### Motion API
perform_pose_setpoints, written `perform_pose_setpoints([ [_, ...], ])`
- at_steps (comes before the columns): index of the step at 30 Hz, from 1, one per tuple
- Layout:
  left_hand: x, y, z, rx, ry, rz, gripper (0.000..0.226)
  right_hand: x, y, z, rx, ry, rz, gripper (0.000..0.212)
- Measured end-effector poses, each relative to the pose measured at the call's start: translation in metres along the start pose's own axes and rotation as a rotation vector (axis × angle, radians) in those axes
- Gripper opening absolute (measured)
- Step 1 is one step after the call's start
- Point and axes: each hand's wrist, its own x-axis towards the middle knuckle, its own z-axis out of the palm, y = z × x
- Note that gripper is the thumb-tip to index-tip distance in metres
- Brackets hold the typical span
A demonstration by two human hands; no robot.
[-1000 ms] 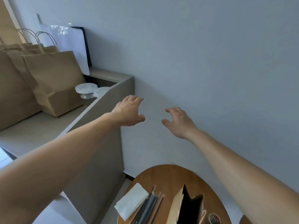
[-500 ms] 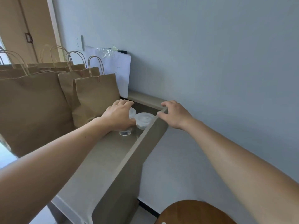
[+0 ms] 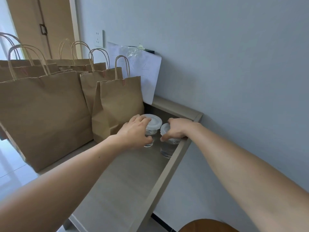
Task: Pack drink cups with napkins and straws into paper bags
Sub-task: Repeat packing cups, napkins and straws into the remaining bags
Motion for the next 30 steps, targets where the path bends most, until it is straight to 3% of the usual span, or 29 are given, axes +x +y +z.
perform_pose_setpoints([
  [9, 0.006, -0.002, -0.015, -0.011, 0.022, 0.041, 0.074, -0.007, 0.006, -0.005, 0.252, 0.217, -0.042, 0.119],
  [13, 0.01, 0.01, -0.035, -0.014, 0.056, 0.047, 0.076, -0.028, 0.022, -0.041, 0.37, 0.407, -0.01, 0.099],
  [18, 0.016, 0.043, -0.051, -0.034, 0.094, 0.104, 0.075, -0.077, 0.061, -0.085, 0.489, 0.584, 0.0, 0.09],
  [23, 0.018, 0.093, -0.045, -0.038, 0.079, 0.18, 0.074, -0.137, 0.114, -0.088, 0.55, 0.599, 0.072, 0.086],
  [30, 0.009, 0.188, 0.002, -0.046, -0.006, 0.281, 0.079, -0.209, 0.2, -0.008, 0.543, 0.463, 0.237, 0.093],
])
